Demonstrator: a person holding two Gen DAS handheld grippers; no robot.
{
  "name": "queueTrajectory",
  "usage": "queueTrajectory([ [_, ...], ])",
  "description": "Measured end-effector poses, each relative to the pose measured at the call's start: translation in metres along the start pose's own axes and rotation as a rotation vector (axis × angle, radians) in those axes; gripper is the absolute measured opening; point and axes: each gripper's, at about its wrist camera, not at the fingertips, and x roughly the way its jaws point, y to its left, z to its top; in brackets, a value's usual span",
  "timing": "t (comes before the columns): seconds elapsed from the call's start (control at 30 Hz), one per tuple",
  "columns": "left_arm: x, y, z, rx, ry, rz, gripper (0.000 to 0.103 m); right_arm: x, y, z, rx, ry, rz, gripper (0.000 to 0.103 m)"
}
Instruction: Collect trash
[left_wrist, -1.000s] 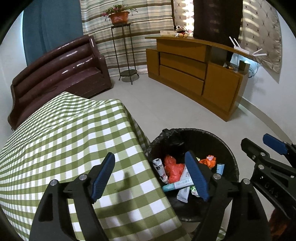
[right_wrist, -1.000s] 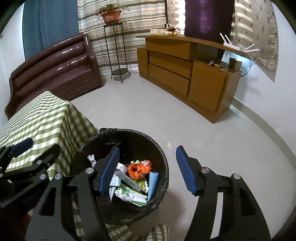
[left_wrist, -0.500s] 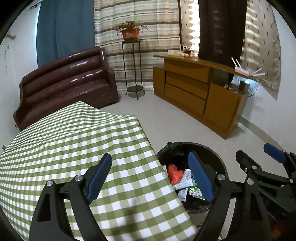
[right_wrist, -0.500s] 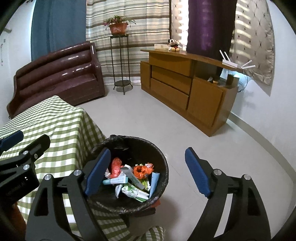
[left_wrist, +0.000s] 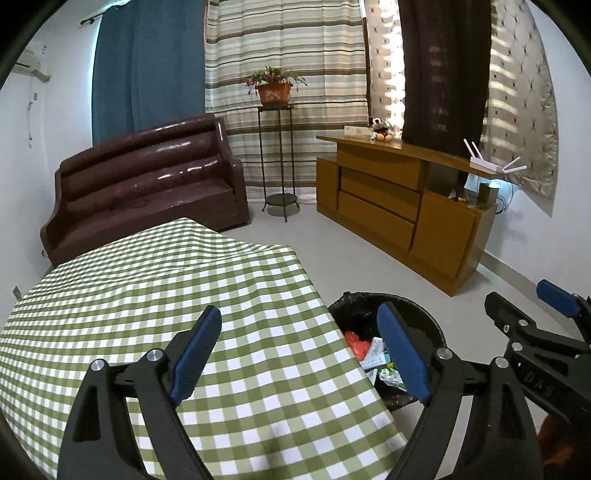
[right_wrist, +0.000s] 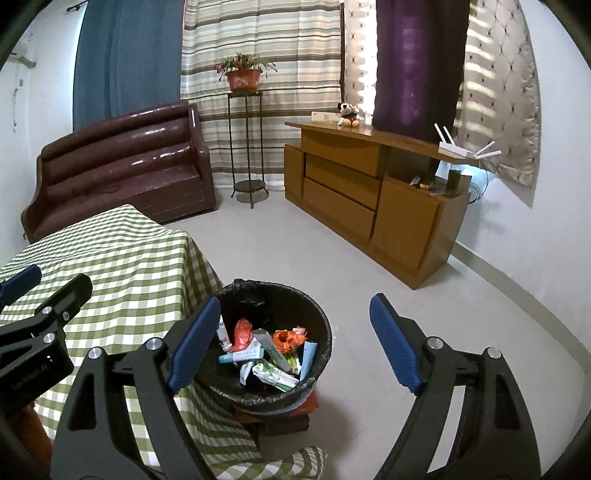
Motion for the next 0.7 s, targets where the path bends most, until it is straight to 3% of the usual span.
queueTrajectory([
  [0.7,-0.019,0.004,-0.010,-0.003,-0.024,-0.002,0.084,-0.020,0.007,-0.008,-0.017,-0.036,-0.004,0.081],
])
